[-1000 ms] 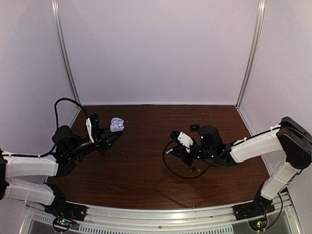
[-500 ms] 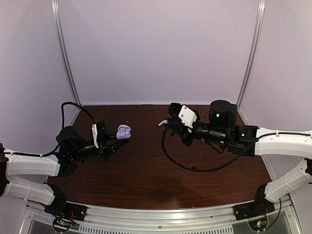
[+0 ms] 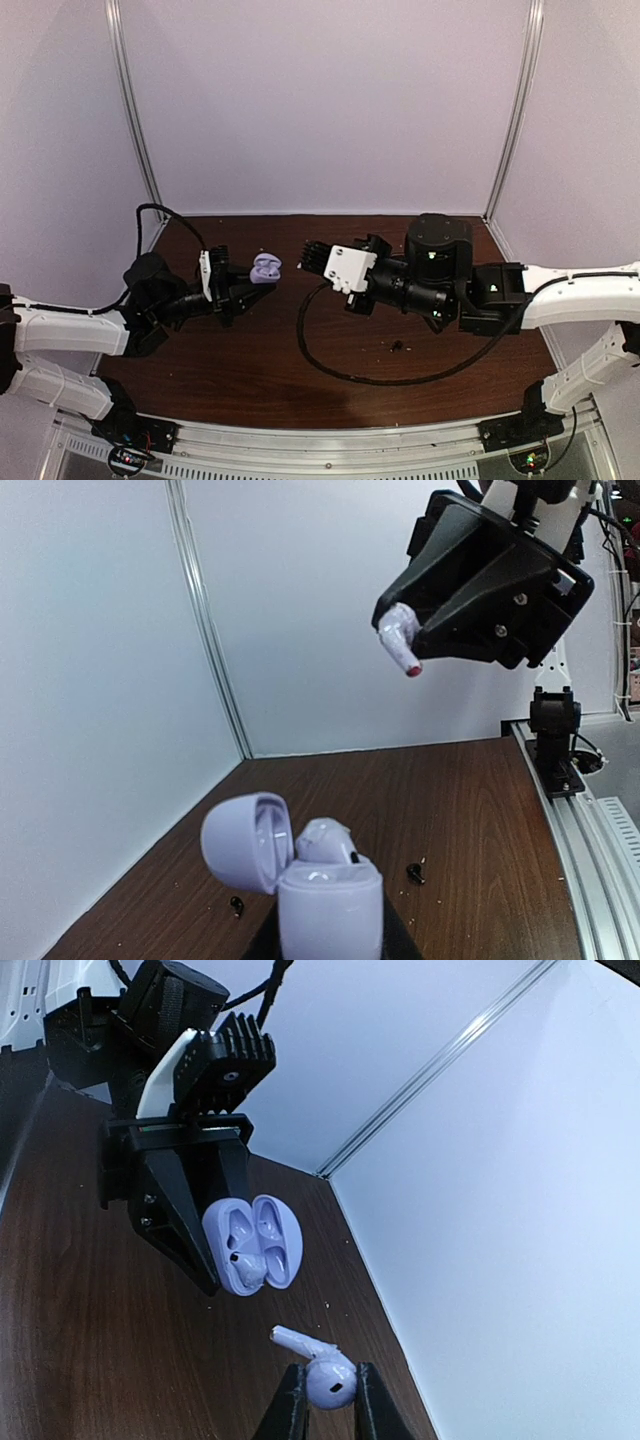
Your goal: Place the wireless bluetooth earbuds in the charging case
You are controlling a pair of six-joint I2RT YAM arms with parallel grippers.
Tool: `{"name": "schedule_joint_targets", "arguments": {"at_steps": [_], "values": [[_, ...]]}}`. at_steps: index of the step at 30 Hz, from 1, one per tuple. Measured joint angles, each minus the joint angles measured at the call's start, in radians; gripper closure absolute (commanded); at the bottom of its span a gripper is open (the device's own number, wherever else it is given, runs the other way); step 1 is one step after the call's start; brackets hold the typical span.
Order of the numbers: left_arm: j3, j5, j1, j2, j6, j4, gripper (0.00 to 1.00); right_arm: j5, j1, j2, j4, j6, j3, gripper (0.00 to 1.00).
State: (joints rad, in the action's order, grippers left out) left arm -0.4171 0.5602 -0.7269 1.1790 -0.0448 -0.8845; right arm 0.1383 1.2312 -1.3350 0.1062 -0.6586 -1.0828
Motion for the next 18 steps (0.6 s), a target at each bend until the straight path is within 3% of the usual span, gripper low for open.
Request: {"name": "schedule_joint_targets", "arguments": {"at_steps": [18], "values": [[-0.028,0.001,-0.034,0.033,-0.012,0.016,1.00,0.155,0.085,-0.138,-0.005,-0.125,-0.096,0.89]]}}
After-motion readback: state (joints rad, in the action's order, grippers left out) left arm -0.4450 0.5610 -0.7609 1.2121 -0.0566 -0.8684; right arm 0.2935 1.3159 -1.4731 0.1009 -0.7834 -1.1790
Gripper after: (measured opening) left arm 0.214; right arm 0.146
